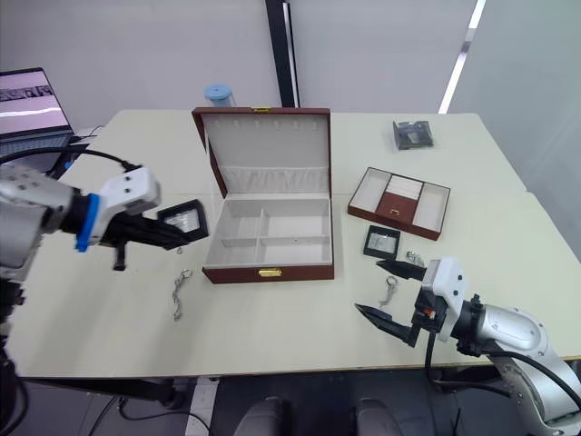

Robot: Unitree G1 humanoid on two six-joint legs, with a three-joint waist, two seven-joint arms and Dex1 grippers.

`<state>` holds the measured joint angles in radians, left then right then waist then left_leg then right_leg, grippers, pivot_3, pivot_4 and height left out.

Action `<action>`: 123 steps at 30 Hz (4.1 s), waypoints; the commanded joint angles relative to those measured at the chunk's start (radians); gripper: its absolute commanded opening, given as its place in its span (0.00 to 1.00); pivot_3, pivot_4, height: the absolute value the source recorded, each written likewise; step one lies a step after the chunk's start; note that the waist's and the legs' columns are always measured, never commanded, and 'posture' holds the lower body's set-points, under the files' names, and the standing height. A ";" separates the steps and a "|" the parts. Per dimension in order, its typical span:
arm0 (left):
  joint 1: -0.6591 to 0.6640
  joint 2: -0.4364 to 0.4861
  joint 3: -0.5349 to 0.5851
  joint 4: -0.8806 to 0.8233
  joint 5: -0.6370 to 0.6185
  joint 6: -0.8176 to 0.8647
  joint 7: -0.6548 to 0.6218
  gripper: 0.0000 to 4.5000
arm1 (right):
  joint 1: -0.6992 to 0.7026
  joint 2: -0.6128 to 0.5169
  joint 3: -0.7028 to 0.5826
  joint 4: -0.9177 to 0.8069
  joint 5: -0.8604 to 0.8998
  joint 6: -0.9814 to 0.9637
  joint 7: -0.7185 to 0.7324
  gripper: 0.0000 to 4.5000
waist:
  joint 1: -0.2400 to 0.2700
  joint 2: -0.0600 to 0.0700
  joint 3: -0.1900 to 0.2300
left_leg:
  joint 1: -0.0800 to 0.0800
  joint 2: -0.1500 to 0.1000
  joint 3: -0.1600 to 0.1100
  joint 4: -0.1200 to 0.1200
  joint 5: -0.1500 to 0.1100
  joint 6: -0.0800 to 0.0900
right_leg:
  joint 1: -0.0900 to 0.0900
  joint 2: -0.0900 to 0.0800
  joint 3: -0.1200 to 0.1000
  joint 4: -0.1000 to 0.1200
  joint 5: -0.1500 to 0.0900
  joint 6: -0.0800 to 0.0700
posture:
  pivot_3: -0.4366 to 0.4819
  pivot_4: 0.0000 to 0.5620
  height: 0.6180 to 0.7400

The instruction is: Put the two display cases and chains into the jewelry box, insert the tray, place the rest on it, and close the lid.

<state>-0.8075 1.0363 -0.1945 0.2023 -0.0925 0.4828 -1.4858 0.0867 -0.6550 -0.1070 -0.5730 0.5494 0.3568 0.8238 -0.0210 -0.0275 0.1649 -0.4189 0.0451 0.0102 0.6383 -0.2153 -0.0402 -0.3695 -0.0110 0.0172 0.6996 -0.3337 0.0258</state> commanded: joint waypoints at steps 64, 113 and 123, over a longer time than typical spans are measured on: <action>-0.441 -0.580 -0.135 0.841 0.309 -0.592 0.213 1.00 | 0.194 0.094 -0.057 -0.258 -0.064 0.071 -0.274 1.00 | -0.006 0.000 0.000 | -0.006 -0.002 -0.003 0.007 0.000 0.000 | -0.002 0.005 -0.001 0.001 0.000 0.000 | 0.48 0.27 1.00; 1.042 -0.137 0.899 -0.309 -0.262 0.163 0.467 1.00 | -0.161 -0.265 -0.244 0.732 -0.128 -0.104 0.252 1.00 | -0.008 0.001 0.000 | 0.002 0.002 0.000 0.005 0.000 0.000 | 0.001 -0.006 0.002 0.007 -0.001 -0.002 | 0.48 0.27 1.00; 1.055 -0.144 0.892 -0.268 -0.268 0.083 0.530 1.00 | -0.176 -0.264 -0.241 0.708 -0.128 -0.087 0.262 1.00 | -0.008 0.001 0.000 | 0.002 0.001 0.000 0.005 0.000 0.000 | 0.001 -0.007 0.002 0.006 -0.001 -0.002 | 0.48 0.27 1.00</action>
<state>0.2540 0.8864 0.6690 -0.0661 -0.3533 0.5895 -0.9685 -0.0817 -0.8993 -0.3316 0.1680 0.4139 0.2720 1.0810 -0.0286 -0.0267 0.1651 -0.4168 0.0464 0.0102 0.6435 -0.2157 -0.0400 -0.3687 -0.0178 0.0192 0.7061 -0.3346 0.0242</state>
